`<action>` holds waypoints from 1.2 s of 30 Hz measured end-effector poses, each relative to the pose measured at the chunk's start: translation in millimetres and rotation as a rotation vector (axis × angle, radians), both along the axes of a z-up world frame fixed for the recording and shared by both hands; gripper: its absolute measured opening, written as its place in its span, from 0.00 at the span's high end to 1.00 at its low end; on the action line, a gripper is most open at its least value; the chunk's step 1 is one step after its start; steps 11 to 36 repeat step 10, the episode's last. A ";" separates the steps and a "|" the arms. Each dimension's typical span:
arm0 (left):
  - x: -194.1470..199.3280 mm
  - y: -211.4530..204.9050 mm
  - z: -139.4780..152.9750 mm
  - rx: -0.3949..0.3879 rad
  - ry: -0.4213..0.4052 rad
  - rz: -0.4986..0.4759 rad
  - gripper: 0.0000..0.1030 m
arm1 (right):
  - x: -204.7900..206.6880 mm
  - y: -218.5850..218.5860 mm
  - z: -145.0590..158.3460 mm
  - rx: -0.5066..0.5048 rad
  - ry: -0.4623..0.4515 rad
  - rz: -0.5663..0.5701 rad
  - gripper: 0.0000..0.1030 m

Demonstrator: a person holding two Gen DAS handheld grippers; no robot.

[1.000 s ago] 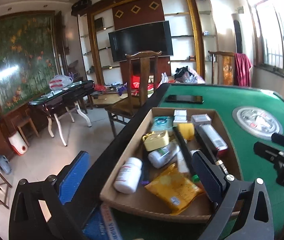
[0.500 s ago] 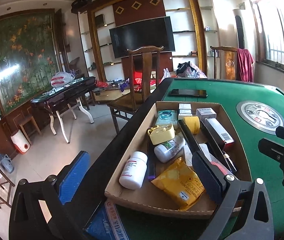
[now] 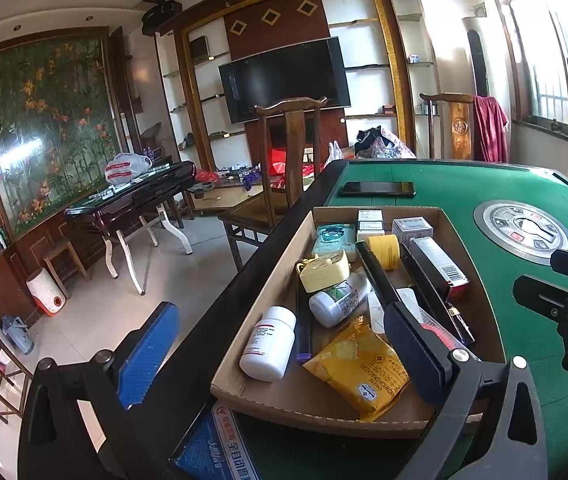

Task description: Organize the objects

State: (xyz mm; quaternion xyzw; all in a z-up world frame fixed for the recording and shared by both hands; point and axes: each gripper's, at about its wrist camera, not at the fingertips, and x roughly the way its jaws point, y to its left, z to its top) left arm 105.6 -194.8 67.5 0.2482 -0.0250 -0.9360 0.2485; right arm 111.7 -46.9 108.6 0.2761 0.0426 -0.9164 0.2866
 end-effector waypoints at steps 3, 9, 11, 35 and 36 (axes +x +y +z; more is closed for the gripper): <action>1.0 0.4 -1.3 0.016 -0.010 -0.015 0.01 | -0.4 -0.2 -0.4 0.000 -0.005 -0.001 0.30; 1.5 6.1 -2.0 0.004 -0.021 -0.044 0.01 | -0.5 0.3 -0.6 -0.003 -0.005 -0.008 0.30; 0.7 6.2 -2.0 0.010 -0.027 -0.048 0.01 | -1.0 0.7 -0.8 -0.005 -0.006 -0.010 0.30; 0.7 6.2 -2.0 0.010 -0.027 -0.048 0.01 | -1.0 0.7 -0.8 -0.005 -0.006 -0.010 0.30; 0.7 6.2 -2.0 0.010 -0.027 -0.048 0.01 | -1.0 0.7 -0.8 -0.005 -0.006 -0.010 0.30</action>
